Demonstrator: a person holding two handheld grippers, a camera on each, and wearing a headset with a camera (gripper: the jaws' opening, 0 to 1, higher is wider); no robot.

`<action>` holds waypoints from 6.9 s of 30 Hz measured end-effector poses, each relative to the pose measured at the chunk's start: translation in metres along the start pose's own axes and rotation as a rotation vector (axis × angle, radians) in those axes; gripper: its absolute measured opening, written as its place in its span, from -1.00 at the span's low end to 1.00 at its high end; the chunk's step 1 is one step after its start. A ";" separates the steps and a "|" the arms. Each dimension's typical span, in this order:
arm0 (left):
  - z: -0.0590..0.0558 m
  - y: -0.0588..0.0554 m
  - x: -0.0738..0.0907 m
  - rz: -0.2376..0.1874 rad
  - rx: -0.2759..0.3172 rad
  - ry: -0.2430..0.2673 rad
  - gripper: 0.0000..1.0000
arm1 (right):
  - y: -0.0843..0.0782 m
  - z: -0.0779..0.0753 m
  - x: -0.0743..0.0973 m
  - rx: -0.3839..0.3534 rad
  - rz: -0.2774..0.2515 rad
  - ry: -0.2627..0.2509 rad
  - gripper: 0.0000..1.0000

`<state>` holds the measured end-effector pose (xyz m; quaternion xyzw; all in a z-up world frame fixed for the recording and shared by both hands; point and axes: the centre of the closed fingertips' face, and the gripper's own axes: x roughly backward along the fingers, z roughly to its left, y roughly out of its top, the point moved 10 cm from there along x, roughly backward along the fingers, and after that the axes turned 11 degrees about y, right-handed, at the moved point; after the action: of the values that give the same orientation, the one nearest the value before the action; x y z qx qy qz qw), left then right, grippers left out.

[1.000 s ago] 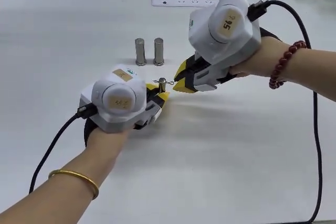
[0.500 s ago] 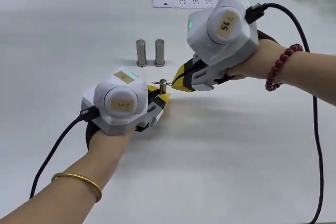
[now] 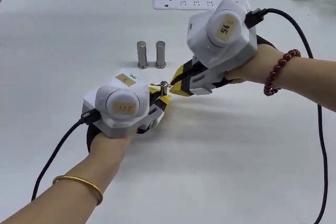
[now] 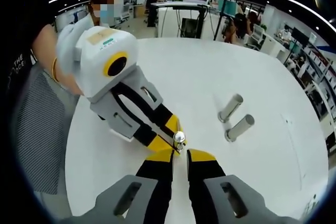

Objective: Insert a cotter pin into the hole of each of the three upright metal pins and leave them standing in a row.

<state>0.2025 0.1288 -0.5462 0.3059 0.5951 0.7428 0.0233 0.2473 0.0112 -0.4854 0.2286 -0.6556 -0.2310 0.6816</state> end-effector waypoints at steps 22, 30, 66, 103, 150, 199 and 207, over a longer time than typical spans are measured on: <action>0.015 0.000 -0.003 0.009 0.016 0.027 -0.89 | -0.024 -0.004 0.014 -0.178 -0.164 -0.103 -0.65; 0.031 0.001 -0.005 0.018 0.021 0.050 -0.89 | -0.030 -0.001 0.016 -0.204 -0.168 -0.108 -0.62; 0.041 -0.001 -0.005 0.036 0.102 0.050 -0.87 | -0.042 0.000 0.013 -0.315 -0.241 -0.105 -0.59; 0.051 0.018 0.040 -0.025 0.132 0.063 0.12 | -0.021 -0.044 -0.001 -0.374 -0.430 -0.272 -0.43; 0.035 0.019 0.066 -0.034 0.084 -0.013 0.97 | -0.015 -0.078 -0.045 -0.425 -0.478 -0.348 -0.83; 0.027 0.021 0.089 -0.034 0.080 -0.008 0.97 | -0.046 0.021 -0.012 -0.478 -0.439 -0.386 -0.85; 0.024 0.019 0.088 -0.033 0.076 -0.010 0.94 | -0.051 0.027 -0.015 -0.460 -0.435 -0.381 -0.85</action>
<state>0.1489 0.1796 -0.4890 0.3003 0.6277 0.7177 0.0270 0.2191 -0.0204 -0.5274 0.1563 -0.6376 -0.5504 0.5159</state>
